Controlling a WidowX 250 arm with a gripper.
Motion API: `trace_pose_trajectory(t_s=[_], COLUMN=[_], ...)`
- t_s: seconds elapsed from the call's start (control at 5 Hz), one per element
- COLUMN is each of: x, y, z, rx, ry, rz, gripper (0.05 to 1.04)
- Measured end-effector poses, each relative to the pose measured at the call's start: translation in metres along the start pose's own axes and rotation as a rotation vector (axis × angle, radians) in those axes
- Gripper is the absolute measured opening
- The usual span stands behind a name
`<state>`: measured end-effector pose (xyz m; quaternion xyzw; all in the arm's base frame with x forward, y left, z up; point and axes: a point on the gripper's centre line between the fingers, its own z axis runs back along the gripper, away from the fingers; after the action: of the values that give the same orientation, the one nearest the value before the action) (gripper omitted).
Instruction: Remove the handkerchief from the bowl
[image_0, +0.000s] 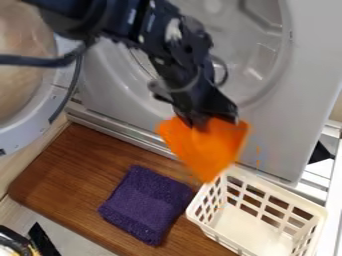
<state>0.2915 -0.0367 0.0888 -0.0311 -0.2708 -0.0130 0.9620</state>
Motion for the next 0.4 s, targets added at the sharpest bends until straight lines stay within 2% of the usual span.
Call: trace_pose_trajectory(t_s=[0.4], x=[0.038], y=[0.03], z=[-0.004], rx=[0.075], ry=[-0.118], rz=[-0.003], gripper=[0.091])
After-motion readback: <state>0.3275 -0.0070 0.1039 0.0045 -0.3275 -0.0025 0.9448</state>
